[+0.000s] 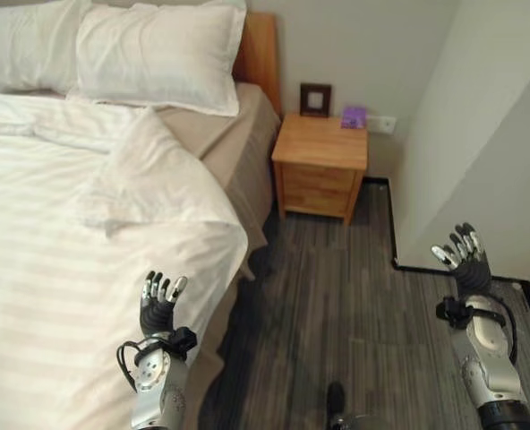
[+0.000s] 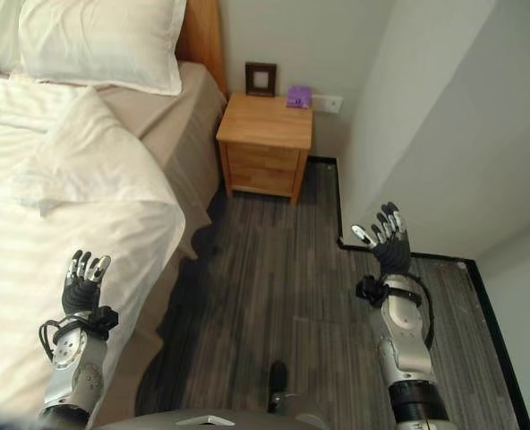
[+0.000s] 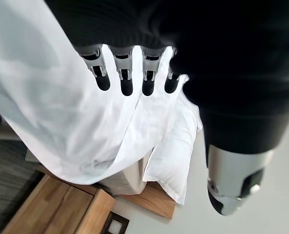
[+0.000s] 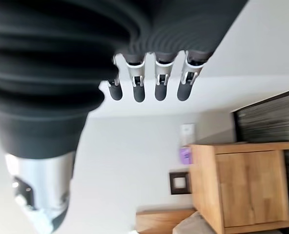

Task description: Making the bed.

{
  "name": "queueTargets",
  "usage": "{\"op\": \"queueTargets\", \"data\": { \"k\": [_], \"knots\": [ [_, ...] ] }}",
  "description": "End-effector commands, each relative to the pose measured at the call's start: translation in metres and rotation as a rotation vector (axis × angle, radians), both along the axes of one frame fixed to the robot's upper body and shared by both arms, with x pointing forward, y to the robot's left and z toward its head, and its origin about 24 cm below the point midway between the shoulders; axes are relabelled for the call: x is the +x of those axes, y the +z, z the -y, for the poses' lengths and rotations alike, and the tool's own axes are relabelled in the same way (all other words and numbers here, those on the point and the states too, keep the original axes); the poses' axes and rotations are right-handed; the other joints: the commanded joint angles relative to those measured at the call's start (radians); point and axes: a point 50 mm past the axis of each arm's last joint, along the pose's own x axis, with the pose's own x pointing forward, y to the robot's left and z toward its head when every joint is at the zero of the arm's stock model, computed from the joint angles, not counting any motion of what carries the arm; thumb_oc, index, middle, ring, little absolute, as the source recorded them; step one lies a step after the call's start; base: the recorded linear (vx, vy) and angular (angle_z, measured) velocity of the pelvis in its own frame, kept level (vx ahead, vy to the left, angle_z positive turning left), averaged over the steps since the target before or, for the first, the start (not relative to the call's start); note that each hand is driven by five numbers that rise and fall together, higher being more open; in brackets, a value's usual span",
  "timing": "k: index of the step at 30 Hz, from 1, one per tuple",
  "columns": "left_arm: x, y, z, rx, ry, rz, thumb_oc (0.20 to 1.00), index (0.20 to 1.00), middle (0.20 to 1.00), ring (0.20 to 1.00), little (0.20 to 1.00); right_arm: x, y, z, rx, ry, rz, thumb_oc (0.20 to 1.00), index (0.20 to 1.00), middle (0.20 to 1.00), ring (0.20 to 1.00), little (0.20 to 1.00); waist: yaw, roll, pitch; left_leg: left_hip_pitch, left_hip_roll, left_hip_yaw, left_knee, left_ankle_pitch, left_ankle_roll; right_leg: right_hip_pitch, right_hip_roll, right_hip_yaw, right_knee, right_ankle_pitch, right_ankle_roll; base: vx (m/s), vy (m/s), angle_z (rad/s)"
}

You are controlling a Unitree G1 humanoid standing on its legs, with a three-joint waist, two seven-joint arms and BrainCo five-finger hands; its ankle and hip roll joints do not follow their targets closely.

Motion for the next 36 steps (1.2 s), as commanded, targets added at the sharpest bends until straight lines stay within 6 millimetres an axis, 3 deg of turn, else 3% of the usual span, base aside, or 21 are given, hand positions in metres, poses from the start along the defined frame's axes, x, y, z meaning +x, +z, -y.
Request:
{"op": "queueTargets", "data": {
  "k": [1,3,7,8,9,11,14,15,16,17,18,19,20,22,23,25,26,30,31,33,36],
  "knots": [
    [0.005,0.026,-0.029,-0.07,0.089,0.175,1.0,1.0,1.0,1.0,1.0,0.006,0.034,-0.006,-0.006,0.048,0.179,1.0,1.0,1.0,1.0,1.0,-0.02,0.003,-0.015,-0.036,0.116,0.046,0.27,0.228,0.118,0.031,-0.019,0.038,-0.102,0.043,0.066,0.28,-0.515,0.45],
    [0.006,0.03,-0.028,-0.101,0.09,0.202,1.0,1.0,1.0,1.0,1.0,0.003,0.034,0.005,-0.087,0.036,0.143,1.0,1.0,1.0,1.0,1.0,0.001,-0.01,0.025,-0.171,0.144,0.076,0.46,0.197,0.13,0.137,0.026,0.002,-0.141,-0.008,0.008,0.4,-0.648,-0.03],
    [0.005,0.023,-0.026,-0.091,0.069,0.162,1.0,1.0,1.0,1.0,1.0,0.004,0.037,0.015,-0.084,0.012,0.141,1.0,1.0,1.0,1.0,1.0,0.004,-0.024,0.045,-0.287,0.106,0.116,0.396,0.165,0.081,0.21,0.0,-0.075,-0.16,-0.032,0.0,0.31,-0.358,0.51],
    [0.0,0.018,-0.028,-0.082,0.064,0.136,1.0,1.0,1.0,1.0,1.0,0.002,0.039,0.018,-0.09,0.009,0.15,1.0,1.0,1.0,1.0,1.0,0.007,-0.024,0.038,-0.303,0.076,0.164,0.27,0.148,0.048,0.231,-0.001,-0.099,-0.159,-0.044,0.004,0.36,-0.17,0.85],
    [-0.005,0.013,-0.03,-0.086,0.072,0.116,1.0,1.0,1.0,1.0,1.0,0.0,0.039,0.017,-0.092,0.01,0.152,1.0,1.0,1.0,1.0,1.0,0.002,-0.039,0.025,-0.282,0.003,0.189,0.126,0.168,0.049,0.235,-0.025,-0.118,-0.159,-0.051,0.018,0.5,-0.172,1.03],
    [-0.014,0.008,-0.031,-0.078,0.077,0.09,1.0,1.0,1.0,1.0,1.0,0.002,0.036,0.013,-0.081,0.025,0.145,1.0,1.0,1.0,1.0,1.0,0.003,-0.023,0.002,-0.257,-0.101,0.231,-0.103,0.178,0.048,0.262,-0.011,-0.143,-0.168,-0.054,0.044,0.42,-0.012,0.87],
    [-0.02,0.004,-0.031,-0.076,0.094,0.072,1.0,1.0,1.0,1.0,1.0,0.007,0.04,0.005,-0.093,0.057,0.166,1.0,1.0,1.0,1.0,1.0,0.007,-0.012,-0.021,-0.194,-0.133,0.269,-0.195,0.168,0.069,0.283,-0.001,-0.164,-0.164,-0.063,0.06,0.46,-0.008,0.35],
    [-0.021,0.009,-0.035,-0.063,0.105,0.084,1.0,1.0,1.0,1.0,1.0,0.012,0.037,-0.009,-0.087,0.122,0.156,1.0,1.0,1.0,1.0,1.0,0.021,-0.017,-0.035,-0.14,-0.161,0.215,-0.255,0.138,0.107,0.27,-0.015,-0.181,-0.094,-0.071,0.08,0.34,0.03,0.17],
    [-0.021,0.009,-0.035,-0.062,0.106,0.084,1.0,1.0,1.0,1.0,1.0,0.012,0.037,-0.009,-0.086,0.124,0.157,1.0,1.0,1.0,1.0,1.0,0.018,-0.019,-0.034,-0.136,-0.164,0.213,-0.26,0.139,0.108,0.269,-0.018,-0.183,-0.087,-0.076,0.082,0.55,0.052,0.24],
    [-0.02,0.01,-0.038,-0.053,0.121,0.085,1.0,1.0,1.0,1.0,1.0,0.014,0.039,-0.014,-0.097,0.142,0.161,1.0,1.0,1.0,1.0,1.0,0.022,-0.025,-0.046,-0.101,-0.177,0.214,-0.288,0.12,0.13,0.25,-0.036,-0.199,0.007,-0.035,0.115,0.51,0.17,0.36],
    [-0.016,0.016,-0.042,-0.029,0.123,0.099,1.0,1.0,1.0,1.0,1.0,0.013,0.037,-0.019,-0.104,0.162,0.156,1.0,1.0,1.0,1.0,1.0,0.01,-0.026,-0.042,-0.029,-0.209,0.204,-0.34,0.096,0.185,0.146,-0.128,-0.22,0.32,0.094,0.199,0.62,0.19,0.4],
    [-0.014,0.02,-0.042,-0.024,0.12,0.115,1.0,1.0,1.0,1.0,1.0,0.013,0.035,-0.021,-0.09,0.176,0.153,1.0,1.0,1.0,1.0,1.0,-0.007,-0.019,-0.026,0.008,-0.209,0.194,-0.359,0.091,0.199,0.092,-0.154,-0.209,0.441,0.126,0.209,0.4,0.164,0.3],
    [-0.013,0.02,-0.042,-0.024,0.121,0.115,1.0,1.0,1.0,1.0,1.0,0.013,0.035,-0.021,-0.089,0.177,0.154,1.0,1.0,1.0,1.0,1.0,-0.008,-0.022,-0.026,0.008,-0.213,0.195,-0.361,0.093,0.2,0.088,-0.159,-0.208,0.449,0.122,0.209,0.22,0.019,0.4],
    [-0.009,0.026,-0.043,0.012,0.106,0.13,1.0,1.0,1.0,1.0,1.0,0.01,0.033,-0.021,-0.112,0.188,0.142,1.0,1.0,1.0,1.0,1.0,-0.029,-0.014,0.0,0.049,-0.212,0.179,-0.379,0.096,0.216,-0.006,-0.168,-0.171,0.578,0.084,0.178,0.22,-0.073,0.8],
    [-0.005,0.032,-0.042,0.037,0.077,0.149,1.0,1.0,1.0,1.0,1.0,0.008,0.031,-0.02,-0.131,0.196,0.126,1.0,1.0,1.0,1.0,1.0,-0.036,0.006,0.005,0.066,-0.198,0.14,-0.388,0.106,0.211,-0.033,-0.165,-0.139,0.498,0.037,0.145,0.26,-0.125,0.88],
    [-0.003,0.036,-0.041,0.049,0.055,0.161,1.0,1.0,1.0,1.0,1.0,0.006,0.032,-0.018,-0.127,0.194,0.128,1.0,1.0,1.0,1.0,1.0,-0.04,0.015,0.007,0.066,-0.188,0.121,-0.387,0.111,0.205,-0.037,-0.159,-0.124,0.443,0.021,0.127,0.23,-0.112,0.85],
    [-0.002,0.037,-0.041,0.065,0.026,0.163,1.0,1.0,1.0,1.0,1.0,0.003,0.032,-0.013,-0.121,0.176,0.13,1.0,1.0,1.0,1.0,1.0,-0.046,0.032,0.001,0.062,-0.171,0.084,-0.38,0.108,0.192,-0.027,-0.128,-0.057,0.293,0.003,0.107,0.25,-0.175,0.9],
    [-0.001,0.036,-0.041,0.109,-0.017,0.147,1.0,1.0,1.0,1.0,1.0,-0.001,0.03,-0.01,-0.138,0.179,0.118,1.0,1.0,1.0,1.0,1.0,-0.065,0.041,-0.014,0.059,-0.159,-0.006,-0.376,0.095,0.169,0.011,-0.045,0.255,-0.075,0.044,0.13,0.25,-0.192,0.89],
    [-0.001,0.036,-0.041,0.109,-0.017,0.147,1.0,1.0,1.0,1.0,1.0,-0.001,0.03,-0.01,-0.137,0.179,0.118,1.0,1.0,1.0,1.0,1.0,-0.064,0.042,-0.014,0.059,-0.159,-0.005,-0.377,0.096,0.169,0.014,-0.045,0.257,-0.082,0.049,0.131,0.16,-0.178,0.72],
    [-0.001,0.037,-0.042,0.13,-0.028,0.146,1.0,1.0,1.0,1.0,1.0,-0.002,0.029,-0.008,-0.169,0.188,0.105,1.0,1.0,1.0,1.0,1.0,-0.057,0.024,-0.019,0.06,-0.149,-0.061,-0.37,0.09,0.154,-0.002,-0.044,0.337,-0.137,0.109,0.147,0.2,-0.313,0.52],
    [-0.001,0.035,-0.042,0.113,-0.006,0.147,1.0,1.0,1.0,1.0,1.0,-0.002,0.029,-0.007,-0.157,0.2,0.106,1.0,1.0,1.0,1.0,1.0,-0.057,-0.001,-0.026,0.071,-0.126,-0.124,-0.347,0.079,0.133,0.025,-0.037,0.33,-0.13,0.078,0.136,0.26,-0.481,0.65]
  ]
}}
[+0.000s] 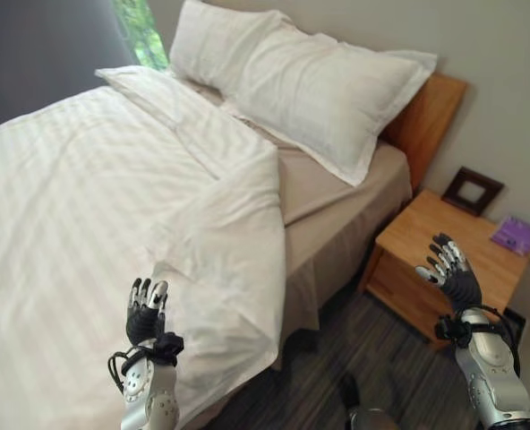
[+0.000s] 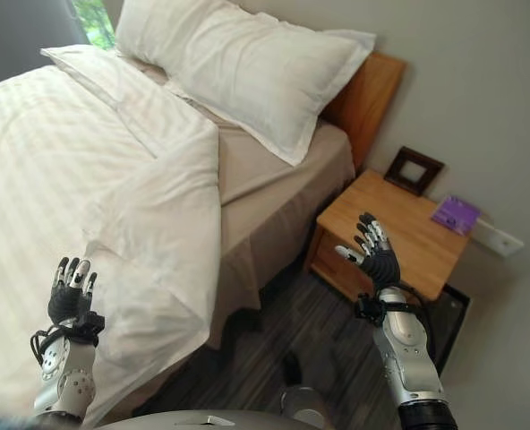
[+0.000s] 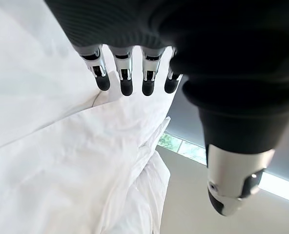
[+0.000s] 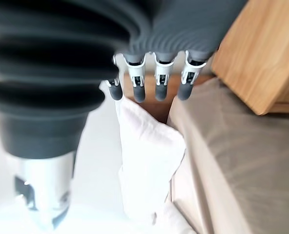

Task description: Making the bed.

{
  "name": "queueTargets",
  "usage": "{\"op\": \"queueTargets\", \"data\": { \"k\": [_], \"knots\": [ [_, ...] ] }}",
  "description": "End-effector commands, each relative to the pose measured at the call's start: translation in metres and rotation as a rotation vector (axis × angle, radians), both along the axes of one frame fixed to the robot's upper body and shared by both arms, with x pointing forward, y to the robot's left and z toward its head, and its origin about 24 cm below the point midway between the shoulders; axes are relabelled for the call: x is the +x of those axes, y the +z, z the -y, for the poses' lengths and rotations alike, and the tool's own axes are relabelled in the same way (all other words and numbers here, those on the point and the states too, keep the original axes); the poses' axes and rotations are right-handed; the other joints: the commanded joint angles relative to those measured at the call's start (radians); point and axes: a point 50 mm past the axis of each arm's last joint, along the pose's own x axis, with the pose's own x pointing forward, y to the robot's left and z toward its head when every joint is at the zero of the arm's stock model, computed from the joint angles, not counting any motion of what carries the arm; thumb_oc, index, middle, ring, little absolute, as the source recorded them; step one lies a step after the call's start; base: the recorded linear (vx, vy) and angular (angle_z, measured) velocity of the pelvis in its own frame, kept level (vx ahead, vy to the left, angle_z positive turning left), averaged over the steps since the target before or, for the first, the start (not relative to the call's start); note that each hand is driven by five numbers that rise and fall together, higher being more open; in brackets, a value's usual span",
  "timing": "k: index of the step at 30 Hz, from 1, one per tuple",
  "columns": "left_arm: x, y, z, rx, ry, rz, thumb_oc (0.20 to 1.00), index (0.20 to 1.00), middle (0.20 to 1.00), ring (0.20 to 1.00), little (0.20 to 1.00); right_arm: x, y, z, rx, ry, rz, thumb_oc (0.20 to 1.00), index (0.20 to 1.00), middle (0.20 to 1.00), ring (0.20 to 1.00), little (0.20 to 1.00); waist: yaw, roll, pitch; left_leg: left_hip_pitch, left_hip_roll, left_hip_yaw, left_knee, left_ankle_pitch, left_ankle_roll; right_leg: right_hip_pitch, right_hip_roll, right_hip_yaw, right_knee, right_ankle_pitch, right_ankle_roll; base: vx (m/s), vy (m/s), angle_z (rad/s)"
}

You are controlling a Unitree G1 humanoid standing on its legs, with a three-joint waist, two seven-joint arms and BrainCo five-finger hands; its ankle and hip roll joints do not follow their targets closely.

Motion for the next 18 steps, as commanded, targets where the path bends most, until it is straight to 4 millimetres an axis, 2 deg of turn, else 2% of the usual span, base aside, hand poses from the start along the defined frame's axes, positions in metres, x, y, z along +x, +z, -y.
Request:
{"op": "queueTargets", "data": {
  "k": [1,2,3,4,5,6,7,9,10,11,13,15,16,17,18],
  "knots": [
    [0.02,0.037,-0.013,0.147,-0.041,0.141,1.0,1.0,1.0,1.0,1.0,0.012,0.039,0.003,-0.052,0.027,0.189,1.0,1.0,1.0,1.0,1.0,-0.005,-0.02,0.005,-0.057,0.038,0.036,-0.027,0.049,0.006,0.028,-0.006,0.031,0.025,-0.088,0.014,0.18,-0.339,0.51],
    [0.019,0.037,-0.013,0.139,-0.028,0.146,1.0,1.0,1.0,1.0,1.0,0.015,0.04,0.001,-0.043,0.041,0.193,1.0,1.0,1.0,1.0,1.0,-0.002,-0.027,-0.002,-0.056,0.058,0.034,-0.018,0.05,-0.002,0.043,0.001,0.019,0.026,-0.102,0.006,0.21,-0.559,0.74],
    [0.02,0.035,-0.011,0.102,-0.008,0.157,1.0,1.0,1.0,1.0,1.0,0.018,0.043,0.0,-0.043,0.054,0.204,1.0,1.0,1.0,1.0,1.0,0.004,-0.04,-0.002,-0.088,0.083,0.027,0.048,0.081,-0.025,0.063,0.022,0.008,0.012,-0.102,-0.019,0.29,-0.743,0.73],
    [0.02,0.034,-0.01,0.075,0.007,0.169,1.0,1.0,1.0,1.0,1.0,0.019,0.047,-0.002,-0.042,0.075,0.225,1.0,1.0,1.0,1.0,1.0,0.007,-0.046,0.003,-0.123,0.09,0.025,0.124,0.115,-0.042,0.088,0.026,-0.016,-0.009,-0.102,-0.033,0.21,-0.682,0.63],
    [0.021,0.034,-0.007,0.059,0.0,0.172,1.0,1.0,1.0,1.0,1.0,0.018,0.049,-0.001,-0.056,0.081,0.229,1.0,1.0,1.0,1.0,1.0,0.005,-0.052,0.012,-0.156,0.097,0.04,0.19,0.139,-0.047,0.112,0.024,-0.048,-0.024,-0.103,-0.042,0.09,-0.325,0.27],
    [0.021,0.034,-0.006,0.058,0.0,0.172,1.0,1.0,1.0,1.0,1.0,0.018,0.049,-0.001,-0.056,0.081,0.229,1.0,1.0,1.0,1.0,1.0,0.001,-0.052,0.012,-0.161,0.097,0.036,0.197,0.137,-0.047,0.113,0.024,-0.051,-0.026,-0.102,-0.042,0.08,-0.438,0.54],
    [0.023,0.034,-0.003,0.062,-0.02,0.174,1.0,1.0,1.0,1.0,1.0,0.016,0.048,0.005,-0.097,0.072,0.215,1.0,1.0,1.0,1.0,1.0,0.001,-0.068,0.036,-0.229,0.133,0.104,0.35,0.168,-0.031,0.153,0.027,-0.101,-0.036,-0.109,-0.072,0.1,-0.449,0.72],
    [0.022,0.035,-0.003,0.072,-0.035,0.173,1.0,1.0,1.0,1.0,1.0,0.014,0.046,0.005,-0.108,0.078,0.2,1.0,1.0,1.0,1.0,1.0,-0.002,-0.074,0.052,-0.239,0.188,0.205,0.422,0.161,-0.023,0.188,0.045,-0.138,-0.044,-0.127,-0.097,0.15,-0.502,0.86],
    [0.021,0.033,-0.002,0.064,-0.038,0.163,1.0,1.0,1.0,1.0,1.0,0.011,0.042,0.006,-0.118,0.082,0.178,1.0,1.0,1.0,1.0,1.0,-0.019,-0.077,0.048,-0.215,0.233,0.316,0.394,0.167,-0.031,0.205,0.045,-0.183,-0.047,-0.143,-0.107,0.13,-0.315,0.63],
    [0.02,0.031,-0.001,0.06,-0.045,0.153,1.0,1.0,1.0,1.0,1.0,0.01,0.038,0.005,-0.117,0.077,0.16,1.0,1.0,1.0,1.0,1.0,-0.02,-0.076,0.045,-0.215,0.232,0.335,0.381,0.16,-0.04,0.211,0.045,-0.185,-0.05,-0.152,-0.109,0.15,-0.218,0.73],
    [0.022,0.03,0.002,0.064,-0.06,0.143,1.0,1.0,1.0,1.0,1.0,0.004,0.033,0.003,-0.099,0.087,0.139,1.0,1.0,1.0,1.0,1.0,-0.035,-0.062,0.035,-0.213,0.204,0.39,0.295,0.142,-0.072,0.224,0.037,-0.24,-0.053,-0.169,-0.102,0.09,-0.083,0.99],
    [0.023,0.029,0.002,0.099,-0.078,0.12,1.0,1.0,1.0,1.0,1.0,0.0,0.03,-0.002,-0.093,0.109,0.125,1.0,1.0,1.0,1.0,1.0,-0.057,-0.049,0.023,-0.212,0.158,0.426,0.194,0.128,-0.075,0.22,0.027,-0.287,-0.056,-0.174,-0.088,0.04,-0.016,0.58],
    [0.023,0.029,0.002,0.1,-0.078,0.118,1.0,1.0,1.0,1.0,1.0,0.0,0.03,-0.002,-0.093,0.109,0.124,1.0,1.0,1.0,1.0,1.0,-0.062,-0.05,0.019,-0.206,0.15,0.422,0.176,0.133,-0.073,0.22,0.023,-0.291,-0.055,-0.176,-0.084,0.05,0.047,0.94],
    [0.026,0.031,0.003,0.117,-0.086,0.118,1.0,1.0,1.0,1.0,1.0,-0.003,0.024,-0.008,-0.101,0.143,0.097,1.0,1.0,1.0,1.0,1.0,-0.074,-0.029,0.013,-0.199,0.099,0.426,0.07,0.134,-0.07,0.21,0.024,-0.323,-0.05,-0.187,-0.075,0.05,0.057,0.9],
    [0.026,0.03,0.002,0.118,-0.083,0.114,1.0,1.0,1.0,1.0,1.0,-0.003,0.022,-0.012,-0.105,0.164,0.087,1.0,1.0,1.0,1.0,1.0,-0.078,-0.023,0.015,-0.207,0.082,0.414,0.06,0.144,-0.073,0.208,0.023,-0.331,-0.046,-0.189,-0.074,0.04,0.044,0.83]
  ]
}}
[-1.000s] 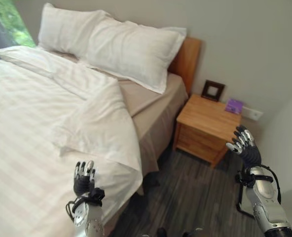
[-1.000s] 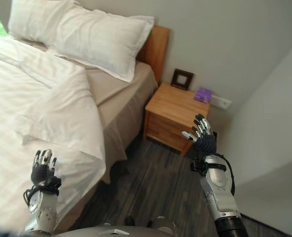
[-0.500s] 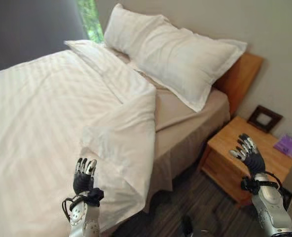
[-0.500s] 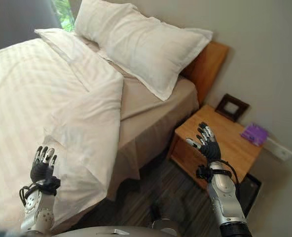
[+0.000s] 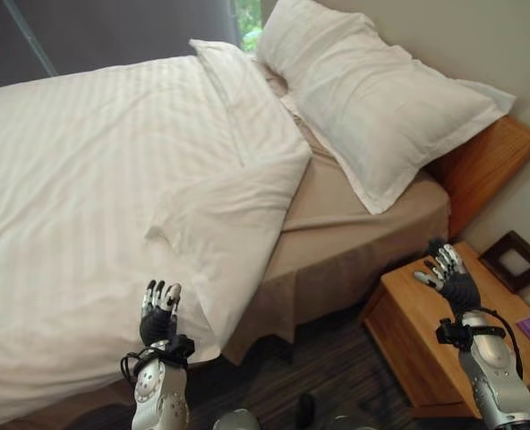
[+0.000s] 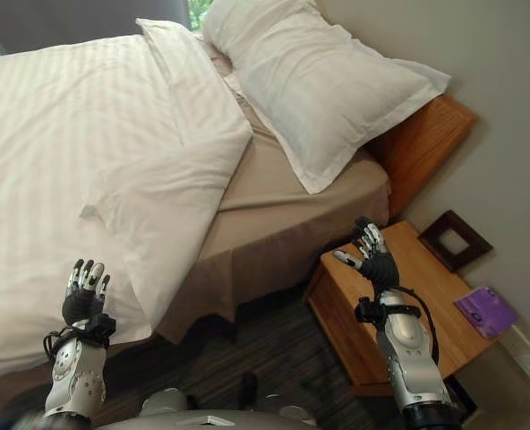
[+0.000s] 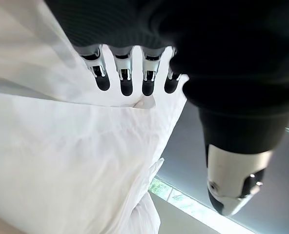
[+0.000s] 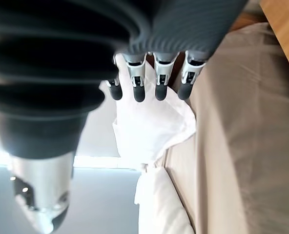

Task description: Making the bed.

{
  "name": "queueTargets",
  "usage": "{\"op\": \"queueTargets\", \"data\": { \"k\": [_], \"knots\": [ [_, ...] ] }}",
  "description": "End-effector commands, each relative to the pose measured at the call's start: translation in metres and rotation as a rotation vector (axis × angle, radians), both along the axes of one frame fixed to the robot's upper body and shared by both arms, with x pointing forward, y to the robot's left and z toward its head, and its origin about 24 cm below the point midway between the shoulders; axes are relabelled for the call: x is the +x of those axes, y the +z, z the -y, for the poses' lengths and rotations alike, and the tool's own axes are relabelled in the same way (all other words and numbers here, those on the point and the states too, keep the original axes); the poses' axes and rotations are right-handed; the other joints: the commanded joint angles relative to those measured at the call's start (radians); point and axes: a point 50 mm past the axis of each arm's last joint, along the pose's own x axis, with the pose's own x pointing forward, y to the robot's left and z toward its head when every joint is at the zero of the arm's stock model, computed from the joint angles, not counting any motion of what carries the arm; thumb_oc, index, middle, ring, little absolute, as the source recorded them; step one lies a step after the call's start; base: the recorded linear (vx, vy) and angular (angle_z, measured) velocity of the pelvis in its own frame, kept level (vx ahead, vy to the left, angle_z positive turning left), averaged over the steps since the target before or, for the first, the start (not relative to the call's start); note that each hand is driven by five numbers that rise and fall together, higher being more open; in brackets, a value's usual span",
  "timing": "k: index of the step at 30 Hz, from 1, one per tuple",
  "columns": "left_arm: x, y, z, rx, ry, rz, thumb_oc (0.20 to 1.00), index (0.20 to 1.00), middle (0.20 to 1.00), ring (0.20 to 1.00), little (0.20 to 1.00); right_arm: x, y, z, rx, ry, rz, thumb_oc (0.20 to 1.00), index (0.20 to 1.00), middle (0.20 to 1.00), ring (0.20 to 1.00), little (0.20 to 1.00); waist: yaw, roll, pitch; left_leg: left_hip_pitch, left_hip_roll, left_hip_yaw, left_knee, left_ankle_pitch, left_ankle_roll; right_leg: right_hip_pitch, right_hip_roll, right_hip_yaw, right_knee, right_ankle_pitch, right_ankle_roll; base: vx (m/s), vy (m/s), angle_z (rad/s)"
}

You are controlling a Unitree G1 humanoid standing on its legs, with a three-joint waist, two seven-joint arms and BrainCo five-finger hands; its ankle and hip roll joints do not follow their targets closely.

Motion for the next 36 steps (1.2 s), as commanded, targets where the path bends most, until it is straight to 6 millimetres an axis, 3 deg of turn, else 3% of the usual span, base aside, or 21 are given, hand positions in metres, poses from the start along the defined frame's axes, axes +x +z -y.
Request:
{"op": "queueTargets", "data": {
  "k": [1,4,6,9,10,12,13,14,15,17,20,21,25,26,28,29,34,36],
  "knots": [
    [0.012,0.025,-0.012,0.142,-0.033,0.082,1.0,1.0,1.0,1.0,1.0,0.005,0.016,-0.006,-0.094,0.088,0.072,1.0,1.0,1.0,1.0,1.0,-0.009,0.063,-0.054,0.02,-0.036,-0.077,-0.076,0.116,-0.022,0.05,-0.038,0.1,0.061,-0.089,0.078,0.04,0.018,0.37],
    [0.011,0.03,-0.015,0.151,-0.016,0.099,1.0,1.0,1.0,1.0,1.0,0.005,0.014,-0.015,-0.096,0.128,0.061,1.0,1.0,1.0,1.0,1.0,-0.008,0.07,-0.048,0.028,-0.042,-0.088,-0.081,0.115,-0.025,0.05,-0.039,0.098,0.07,-0.097,0.082,0.05,0.029,0.13],
    [0.012,0.039,-0.025,0.207,0.021,0.112,1.0,1.0,1.0,1.0,1.0,0.009,0.016,-0.024,-0.09,0.15,0.076,1.0,1.0,1.0,1.0,1.0,-0.003,0.09,-0.049,0.067,-0.059,-0.105,-0.163,0.117,-0.001,0.041,-0.039,0.086,0.081,-0.103,0.088,0.1,0.145,-0.01],
    [0.009,0.042,-0.031,0.188,0.077,0.132,1.0,1.0,1.0,1.0,1.0,0.009,0.017,-0.03,-0.077,0.167,0.087,1.0,1.0,1.0,1.0,1.0,0.0,0.101,-0.049,0.092,-0.064,-0.116,-0.192,0.11,0.013,0.03,-0.046,0.083,0.122,-0.117,0.095,0.09,0.139,-0.14],
    [0.008,0.042,-0.035,0.161,0.113,0.142,1.0,1.0,1.0,1.0,1.0,0.009,0.018,-0.033,-0.073,0.179,0.094,1.0,1.0,1.0,1.0,1.0,0.001,0.105,-0.047,0.1,-0.065,-0.118,-0.2,0.102,0.023,0.012,-0.052,0.083,0.168,-0.125,0.099,0.11,0.252,-0.11],
    [0.011,0.054,-0.049,0.234,0.159,0.148,1.0,1.0,1.0,1.0,1.0,0.007,0.017,-0.042,-0.072,0.216,0.098,1.0,1.0,1.0,1.0,1.0,-0.012,0.117,-0.021,0.135,-0.068,-0.119,-0.222,0.092,0.05,-0.085,-0.068,0.102,0.378,-0.127,0.129,0.04,0.202,-0.14],
    [0.011,0.054,-0.049,0.235,0.16,0.148,1.0,1.0,1.0,1.0,1.0,0.007,0.017,-0.043,-0.071,0.216,0.099,1.0,1.0,1.0,1.0,1.0,-0.011,0.116,-0.022,0.133,-0.069,-0.117,-0.224,0.093,0.05,-0.091,-0.069,0.104,0.384,-0.128,0.128,-0.03,0.088,-0.13],
    [0.018,0.066,-0.054,0.296,0.16,0.165,1.0,1.0,1.0,1.0,1.0,0.006,0.018,-0.046,-0.066,0.228,0.102,1.0,1.0,1.0,1.0,1.0,-0.024,0.117,-0.011,0.135,-0.072,-0.126,-0.227,0.096,0.055,-0.135,-0.067,0.136,0.465,-0.123,0.138,0.02,0.11,-0.04],
    [0.027,0.084,-0.058,0.366,0.148,0.208,1.0,1.0,1.0,1.0,1.0,0.002,0.013,-0.049,-0.062,0.241,0.085,1.0,1.0,1.0,1.0,1.0,-0.044,0.122,-0.013,0.148,-0.082,-0.151,-0.25,0.095,0.06,-0.159,-0.047,0.21,0.491,-0.135,0.133,0.05,0.149,0.07],
    [0.036,0.095,-0.061,0.433,0.126,0.215,1.0,1.0,1.0,1.0,1.0,-0.001,0.009,-0.049,-0.053,0.245,0.065,1.0,1.0,1.0,1.0,1.0,-0.05,0.142,-0.022,0.153,-0.075,-0.151,-0.264,0.094,0.056,-0.151,-0.048,0.241,0.396,-0.137,0.125,0.06,0.091,0.48],
    [0.047,0.11,-0.059,0.521,0.08,0.226,1.0,1.0,1.0,1.0,1.0,-0.003,0.007,-0.048,-0.054,0.253,0.051,1.0,1.0,1.0,1.0,1.0,-0.06,0.155,-0.027,0.146,-0.072,-0.154,-0.264,0.092,0.054,-0.157,-0.045,0.276,0.282,-0.092,0.131,0.02,0.008,0.32],
    [0.058,0.124,-0.054,0.592,0.039,0.249,1.0,1.0,1.0,1.0,1.0,-0.004,0.007,-0.049,-0.065,0.268,0.046,1.0,1.0,1.0,1.0,1.0,-0.075,0.148,-0.029,0.15,-0.079,-0.167,-0.264,0.09,0.051,-0.149,-0.034,0.335,0.209,-0.066,0.144,0.05,-0.045,-0.22],
    [0.075,0.121,-0.056,0.587,0.029,0.195,1.0,1.0,1.0,1.0,1.0,-0.002,0.007,-0.053,-0.093,0.326,0.033,1.0,1.0,1.0,1.0,1.0,-0.076,0.131,-0.041,0.156,-0.079,-0.142,-0.264,0.081,0.044,-0.117,-0.038,0.328,0.123,-0.029,0.147,0.08,-0.098,0.04],
    [0.093,0.133,-0.058,0.619,0.008,0.184,1.0,1.0,1.0,1.0,1.0,0.0,0.01,-0.051,-0.125,0.351,0.036,1.0,1.0,1.0,1.0,1.0,-0.086,0.128,-0.049,0.153,-0.072,-0.141,-0.264,0.082,0.036,-0.09,-0.032,0.328,0.076,-0.018,0.143,0.11,-0.12,-0.16],
    [0.098,0.139,-0.058,0.621,-0.002,0.195,1.0,1.0,1.0,1.0,1.0,-0.001,0.009,-0.049,-0.124,0.35,0.028,1.0,1.0,1.0,1.0,1.0,-0.093,0.127,-0.05,0.151,-0.069,-0.144,-0.264,0.084,0.032,-0.077,-0.029,0.326,0.057,-0.013,0.141,0.08,-0.116,-0.08],
    [0.11,0.145,-0.061,0.598,0.008,0.185,1.0,1.0,1.0,1.0,1.0,-0.001,0.008,-0.047,-0.129,0.355,0.015,1.0,1.0,1.0,1.0,1.0,-0.106,0.126,-0.047,0.138,-0.061,-0.145,-0.264,0.089,0.023,-0.071,-0.023,0.318,0.031,-0.006,0.136,0.03,-0.114,-0.01],
    [0.125,0.173,-0.079,0.561,0.095,0.205,1.0,1.0,1.0,1.0,1.0,-0.001,0.012,-0.047,-0.117,0.376,0.028,1.0,1.0,1.0,1.0,1.0,-0.128,0.115,-0.003,0.082,-0.043,-0.133,-0.264,0.11,0.008,-0.119,-0.009,0.315,0.023,0.012,0.13,-0.04,-0.093,-0.01],
    [0.131,0.185,-0.098,0.533,0.146,0.165,1.0,1.0,1.0,1.0,1.0,-0.002,0.013,-0.046,-0.113,0.396,0.024,1.0,1.0,1.0,1.0,1.0,-0.143,0.103,0.036,0.035,-0.03,-0.121,-0.264,0.126,-0.003,-0.176,0.003,0.321,0.028,0.028,0.125,-0.06,-0.108,-0.15]
  ]
}}
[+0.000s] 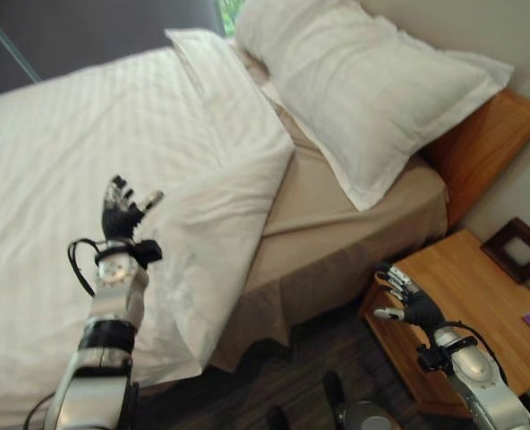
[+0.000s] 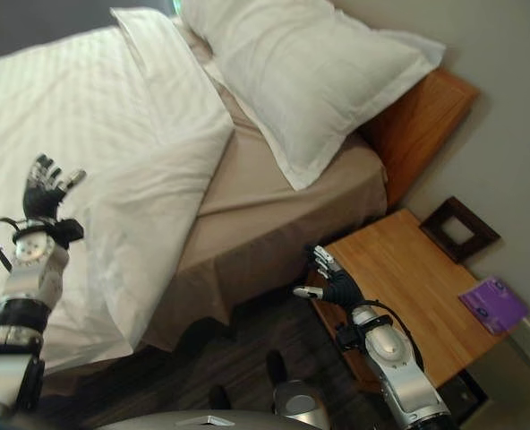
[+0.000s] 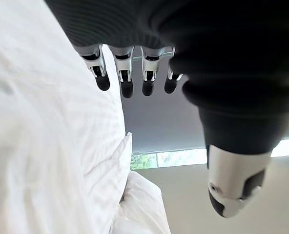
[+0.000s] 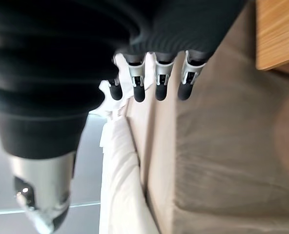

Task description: Making the bed.

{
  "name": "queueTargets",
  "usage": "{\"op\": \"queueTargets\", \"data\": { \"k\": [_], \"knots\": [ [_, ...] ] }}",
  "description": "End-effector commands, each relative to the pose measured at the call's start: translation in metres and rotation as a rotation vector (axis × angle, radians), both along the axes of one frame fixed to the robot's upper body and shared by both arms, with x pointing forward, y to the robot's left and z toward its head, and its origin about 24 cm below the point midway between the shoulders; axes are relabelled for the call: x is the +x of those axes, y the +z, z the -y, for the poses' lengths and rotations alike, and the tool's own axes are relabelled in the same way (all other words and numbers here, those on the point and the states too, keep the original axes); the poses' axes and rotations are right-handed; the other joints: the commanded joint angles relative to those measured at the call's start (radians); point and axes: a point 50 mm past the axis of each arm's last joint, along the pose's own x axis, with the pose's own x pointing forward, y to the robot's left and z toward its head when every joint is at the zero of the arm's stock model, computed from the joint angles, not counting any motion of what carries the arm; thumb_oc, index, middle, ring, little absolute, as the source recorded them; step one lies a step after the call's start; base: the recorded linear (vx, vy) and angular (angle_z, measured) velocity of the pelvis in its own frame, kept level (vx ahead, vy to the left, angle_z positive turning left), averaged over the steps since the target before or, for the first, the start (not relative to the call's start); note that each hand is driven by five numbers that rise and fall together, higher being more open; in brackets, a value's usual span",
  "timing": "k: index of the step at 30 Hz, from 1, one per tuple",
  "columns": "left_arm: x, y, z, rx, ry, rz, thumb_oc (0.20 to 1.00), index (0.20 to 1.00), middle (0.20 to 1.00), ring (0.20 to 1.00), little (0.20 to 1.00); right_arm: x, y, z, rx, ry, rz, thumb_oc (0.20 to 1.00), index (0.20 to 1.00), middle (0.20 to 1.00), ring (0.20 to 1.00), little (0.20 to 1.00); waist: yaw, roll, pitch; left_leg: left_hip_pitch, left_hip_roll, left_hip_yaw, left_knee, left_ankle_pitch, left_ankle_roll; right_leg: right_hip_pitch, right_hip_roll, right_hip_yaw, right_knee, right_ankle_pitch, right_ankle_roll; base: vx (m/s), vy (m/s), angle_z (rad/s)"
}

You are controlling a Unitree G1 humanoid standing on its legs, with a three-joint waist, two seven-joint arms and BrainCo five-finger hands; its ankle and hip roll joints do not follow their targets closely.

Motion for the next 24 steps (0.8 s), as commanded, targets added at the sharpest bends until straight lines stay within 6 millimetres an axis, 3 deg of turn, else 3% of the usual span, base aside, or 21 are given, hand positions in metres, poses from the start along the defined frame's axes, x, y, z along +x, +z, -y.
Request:
{"op": "queueTargets", "data": {
  "k": [1,8,18,24],
  "knots": [
    [0.008,0.059,-0.03,0.047,0.07,0.105,1.0,1.0,1.0,1.0,1.0,0.009,0.023,-0.008,0.066,0.054,0.115,1.0,1.0,1.0,1.0,1.0,-0.008,-0.02,0.075,-0.023,-0.031,0.027,0.012,-0.018,-0.001,-0.014,0.019,0.008,0.027,-0.095,0.046,-0.04,-0.093,-0.06],
    [-0.008,0.087,-0.07,0.082,0.242,0.088,1.0,1.0,1.0,1.0,1.0,0.008,0.021,-0.009,0.041,0.086,0.1,1.0,1.0,1.0,1.0,1.0,0.002,-0.041,0.069,-0.095,-0.011,0.071,0.012,-0.004,-0.022,-0.091,0.036,0.019,0.014,-0.076,0.059,0.02,-0.059,-0.2],
    [-0.01,0.085,-0.07,0.095,0.279,0.102,1.0,1.0,1.0,1.0,1.0,0.011,0.021,-0.008,0.055,0.057,0.12,1.0,1.0,1.0,1.0,1.0,0.014,-0.037,0.077,-0.101,-0.014,0.06,0.012,-0.007,-0.022,-0.099,0.037,0.022,0.014,-0.079,0.058,0.04,-0.005,-0.01],
    [-0.004,0.079,-0.06,0.067,0.293,0.12,1.0,1.0,1.0,1.0,1.0,0.01,0.02,-0.003,0.032,0.026,0.124,1.0,1.0,1.0,1.0,1.0,0.018,-0.04,0.099,-0.095,-0.019,0.06,0.012,-0.013,-0.02,-0.098,0.039,0.025,0.014,-0.079,0.061,0.01,0.004,0.0]
  ]
}}
